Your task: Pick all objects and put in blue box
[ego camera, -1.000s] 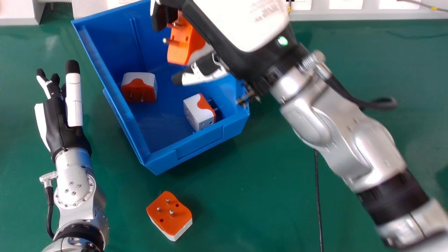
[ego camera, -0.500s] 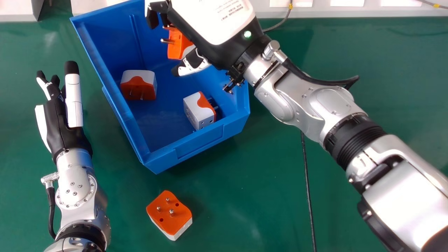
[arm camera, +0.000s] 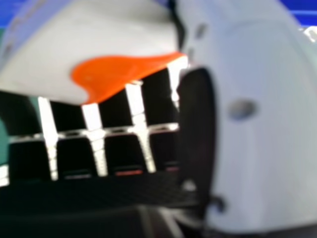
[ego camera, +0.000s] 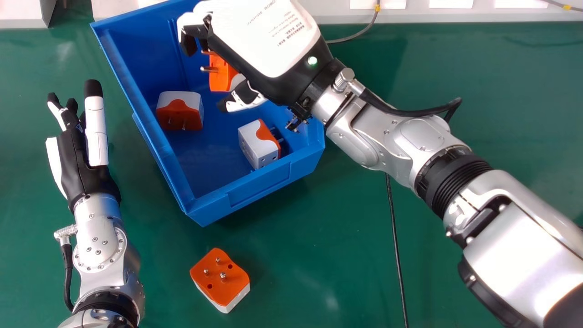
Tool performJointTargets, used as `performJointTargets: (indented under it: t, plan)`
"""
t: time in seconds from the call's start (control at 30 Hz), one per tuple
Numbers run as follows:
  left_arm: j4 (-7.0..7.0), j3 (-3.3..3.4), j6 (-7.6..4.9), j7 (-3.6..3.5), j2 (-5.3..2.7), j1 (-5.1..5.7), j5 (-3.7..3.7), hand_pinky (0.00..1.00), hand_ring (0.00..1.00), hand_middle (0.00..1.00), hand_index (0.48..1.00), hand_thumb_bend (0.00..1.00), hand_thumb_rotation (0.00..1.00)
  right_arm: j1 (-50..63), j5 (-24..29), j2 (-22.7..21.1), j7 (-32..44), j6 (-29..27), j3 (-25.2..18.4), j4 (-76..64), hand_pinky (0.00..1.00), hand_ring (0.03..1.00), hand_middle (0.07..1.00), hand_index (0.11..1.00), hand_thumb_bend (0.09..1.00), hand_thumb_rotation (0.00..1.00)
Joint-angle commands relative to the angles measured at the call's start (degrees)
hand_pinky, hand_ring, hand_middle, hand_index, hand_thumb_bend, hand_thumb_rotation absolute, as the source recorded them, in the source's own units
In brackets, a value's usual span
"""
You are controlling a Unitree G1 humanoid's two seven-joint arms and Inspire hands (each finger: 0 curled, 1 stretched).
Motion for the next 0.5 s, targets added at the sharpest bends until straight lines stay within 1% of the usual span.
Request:
performJointTargets:
  t: [0.0, 0.13, 0.17, 0.2, 0.23, 0.27, 0.3, 0.33, 0.4, 0.43, 0.47]
  plan:
    - [-0.44, -0.19, -0.54, -0.17, 0.05, -1.37, 0.23, 0.93, 0.97, 1.0, 0.996, 0.95, 0.9, -2.74, 0.84, 0.0, 0.57, 0.96, 0.12, -1.25, 0.35, 0.455, 0.501, 0.513, 0.5, 0.0]
    - [-0.46, -0.34, -0.62, 0.09, 0.01, -1.32, 0.44, 0.93, 0.97, 1.0, 0.997, 0.95, 0.9, -2.47, -1.96, -0.21, 4.93, 8.4, 2.28, -4.1, 0.35, 0.455, 0.498, 0.512, 0.5, 0.0]
    - [-0.48, -0.43, -0.64, 0.25, 0.01, -1.3, 0.56, 0.93, 0.97, 1.0, 0.997, 0.95, 0.9, -2.25, -2.23, -0.38, 6.78, 9.93, 2.47, -5.09, 0.36, 0.468, 0.544, 0.508, 0.497, 0.0]
    - [-0.51, -0.49, -0.68, 0.38, 0.01, -1.26, 0.64, 0.93, 0.97, 1.0, 0.997, 0.95, 0.9, -2.07, -2.4, -0.53, 8.34, 11.12, 2.58, -5.83, 0.36, 0.468, 0.544, 0.508, 0.497, 0.0]
    - [-0.52, -0.52, -0.7, 0.44, 0.03, -1.24, 0.67, 0.93, 0.97, 1.0, 0.997, 0.94, 0.9, -1.92, -2.55, -0.72, 9.4, 12.0, 2.72, -6.43, 0.45, 0.559, 0.634, 0.584, 0.578, 0.05]
    - [-0.54, -0.55, -0.74, 0.5, 0.04, -1.21, 0.71, 0.93, 0.97, 1.0, 0.997, 0.94, 0.9, -1.77, -2.61, -0.98, 10.09, 12.47, 2.86, -6.93, 0.45, 0.559, 0.634, 0.584, 0.578, 0.05]
    - [-0.56, -0.55, -0.77, 0.55, 0.05, -1.2, 0.73, 0.93, 0.97, 1.0, 0.997, 0.94, 0.9, -1.62, -2.58, -1.27, 10.51, 12.73, 2.99, -7.45, 0.54, 0.647, 0.707, 0.659, 0.663, 0.11]
    - [-0.56, -0.55, -0.78, 0.61, 0.05, -1.2, 0.75, 0.93, 0.97, 1.0, 0.997, 0.94, 0.9, -1.45, -2.52, -1.52, 10.79, 12.92, 3.07, -7.96, 0.54, 0.647, 0.707, 0.659, 0.663, 0.11]
    - [-0.52, -0.55, -0.74, 0.74, 0.1, -1.21, 0.85, 0.93, 0.98, 1.0, 0.997, 0.94, 0.9, -1.18, -2.51, -1.87, 11.11, 13.33, 3.2, -8.92, 0.7, 0.775, 0.813, 0.782, 0.785, 0.21]
    - [-0.51, -0.54, -0.71, 0.77, 0.12, -1.22, 0.88, 0.93, 0.97, 1.0, 0.997, 0.94, 0.9, -1.04, -2.54, -2.07, 11.18, 13.5, 3.22, -9.47, 0.81, 0.856, 0.88, 0.861, 0.863, 0.29]
    - [-0.49, -0.55, -0.69, 0.75, 0.15, -1.21, 0.9, 0.93, 0.97, 1.0, 0.997, 0.94, 0.9, -0.92, -2.65, -2.24, 10.94, 13.71, 3.28, -9.93, 0.81, 0.856, 0.88, 0.861, 0.863, 0.29]
